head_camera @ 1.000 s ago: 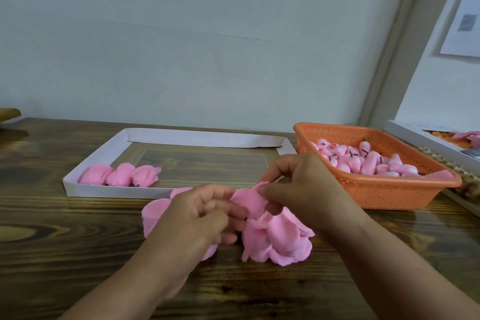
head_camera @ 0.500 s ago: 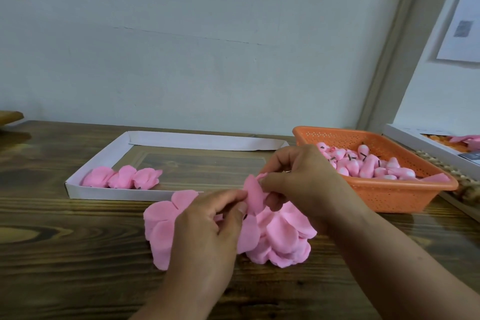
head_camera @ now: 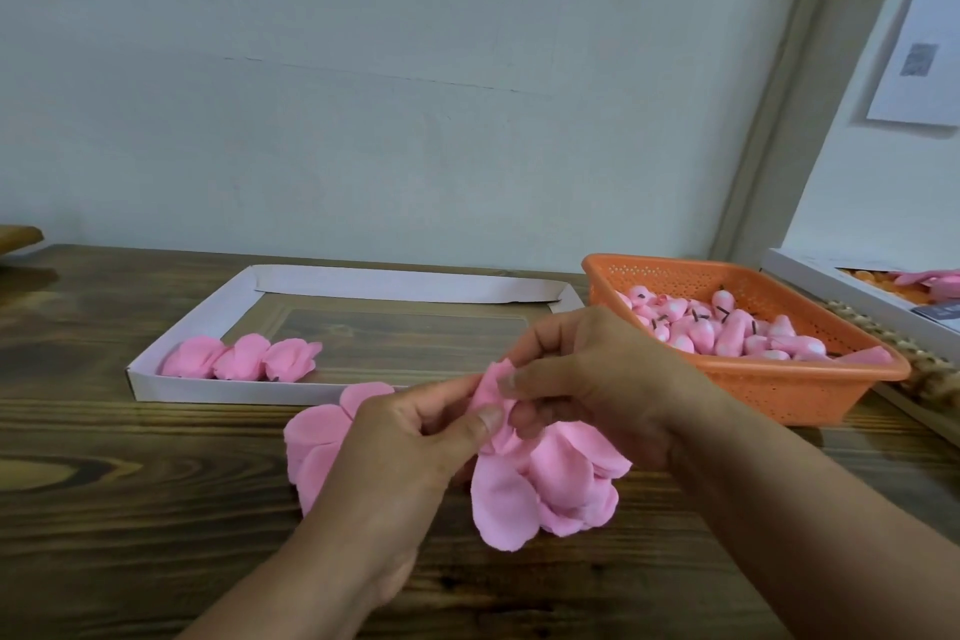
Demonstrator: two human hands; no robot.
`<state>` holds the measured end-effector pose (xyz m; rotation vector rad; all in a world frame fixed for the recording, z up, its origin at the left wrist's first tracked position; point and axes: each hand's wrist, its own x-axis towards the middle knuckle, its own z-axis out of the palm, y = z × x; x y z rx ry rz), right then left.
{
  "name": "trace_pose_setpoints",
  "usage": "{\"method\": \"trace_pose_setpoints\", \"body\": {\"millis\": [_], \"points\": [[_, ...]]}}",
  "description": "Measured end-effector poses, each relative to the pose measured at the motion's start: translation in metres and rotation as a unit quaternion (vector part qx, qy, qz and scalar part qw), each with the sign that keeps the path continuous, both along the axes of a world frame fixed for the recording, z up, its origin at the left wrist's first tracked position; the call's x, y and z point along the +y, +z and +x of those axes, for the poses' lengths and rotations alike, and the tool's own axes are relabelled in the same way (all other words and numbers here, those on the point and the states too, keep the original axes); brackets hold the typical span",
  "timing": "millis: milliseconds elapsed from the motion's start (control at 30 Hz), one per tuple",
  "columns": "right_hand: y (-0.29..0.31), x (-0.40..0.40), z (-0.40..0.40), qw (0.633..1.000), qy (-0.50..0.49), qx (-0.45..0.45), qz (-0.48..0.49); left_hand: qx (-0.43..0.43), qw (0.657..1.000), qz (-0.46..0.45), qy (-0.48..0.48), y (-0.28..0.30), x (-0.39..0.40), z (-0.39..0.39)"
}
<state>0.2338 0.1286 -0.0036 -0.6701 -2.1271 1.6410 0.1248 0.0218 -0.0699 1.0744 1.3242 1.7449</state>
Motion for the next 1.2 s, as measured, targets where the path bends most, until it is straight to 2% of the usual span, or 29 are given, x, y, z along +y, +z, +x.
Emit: {"method": "trace_pose_setpoints", "body": {"millis": [100,333,567,867,1067,1200], "points": [[0.006,0.005,0.006,0.998,0.047,-0.024,0.03,-0.041,0.999,-0.018,-0.004,0.004,0.001,-0.008],[0.011,0.012,0.004,0.966,0.024,-0.03,0.255,-0.095,0.992,-0.051,-0.067,0.014,-0.001,-0.01],[0.011,0.016,0.006,0.98,0.057,-0.028,0.19,-0.118,0.984,-0.076,-0.112,0.022,-0.007,-0.009],[0.015,0.012,0.007,0.978,0.099,0.007,0.184,-0.154,0.97,-0.092,-0.165,0.03,-0.006,-0.014],[0.005,0.014,0.006,0.985,0.076,0.024,0.154,-0.204,0.961,-0.116,-0.149,0.025,-0.004,-0.011],[-0.003,0.016,0.008,0.985,0.106,0.024,0.133,-0.226,0.956,-0.126,-0.137,0.022,-0.004,-0.008]]}}
